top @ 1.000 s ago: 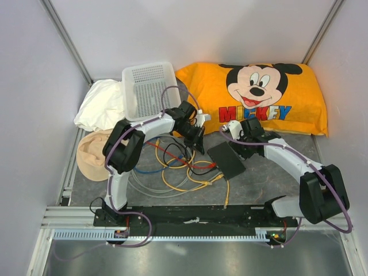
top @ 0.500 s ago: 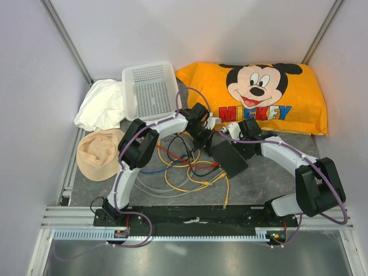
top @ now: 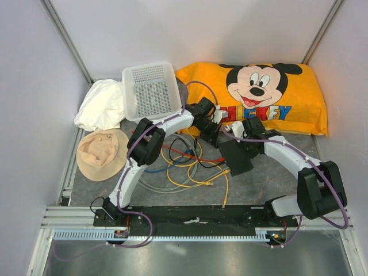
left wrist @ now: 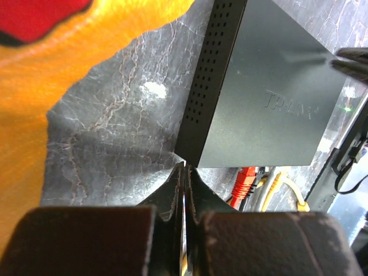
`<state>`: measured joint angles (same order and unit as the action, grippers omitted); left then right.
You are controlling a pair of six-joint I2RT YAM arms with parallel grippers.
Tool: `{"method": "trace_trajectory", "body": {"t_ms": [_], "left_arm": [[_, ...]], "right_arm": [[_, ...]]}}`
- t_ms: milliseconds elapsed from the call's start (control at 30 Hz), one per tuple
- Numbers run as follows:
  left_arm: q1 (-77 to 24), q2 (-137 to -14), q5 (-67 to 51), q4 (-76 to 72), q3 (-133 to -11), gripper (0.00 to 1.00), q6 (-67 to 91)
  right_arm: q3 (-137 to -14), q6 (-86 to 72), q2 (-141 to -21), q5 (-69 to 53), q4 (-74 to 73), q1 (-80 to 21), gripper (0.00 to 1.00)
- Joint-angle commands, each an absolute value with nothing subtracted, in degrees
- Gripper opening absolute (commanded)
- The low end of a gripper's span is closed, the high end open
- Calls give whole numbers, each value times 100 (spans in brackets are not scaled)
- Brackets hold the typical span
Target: Pull the plug from the switch port
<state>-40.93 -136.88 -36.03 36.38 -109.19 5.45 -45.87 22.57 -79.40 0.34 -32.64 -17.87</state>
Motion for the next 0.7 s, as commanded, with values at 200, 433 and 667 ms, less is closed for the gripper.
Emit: {"method": "trace_trajectory", "body": {"t_ms": [200,433,667], "left_arm": [[-3920,-12331,-4692,3525,-10548,38,123],[-3779,-12779,-5783,3428,-10301,42,571],[-3779,-12928,-5888,3068,-9774,42,869]], "right_arm": [[-5520,2355,-7408,-1536,-3516,-1705,4],[-5406,2479,-8033,-2197,-3630,-1705,0],[-4931,2487,-7981,-1802,-3410,-1714,0]]}}
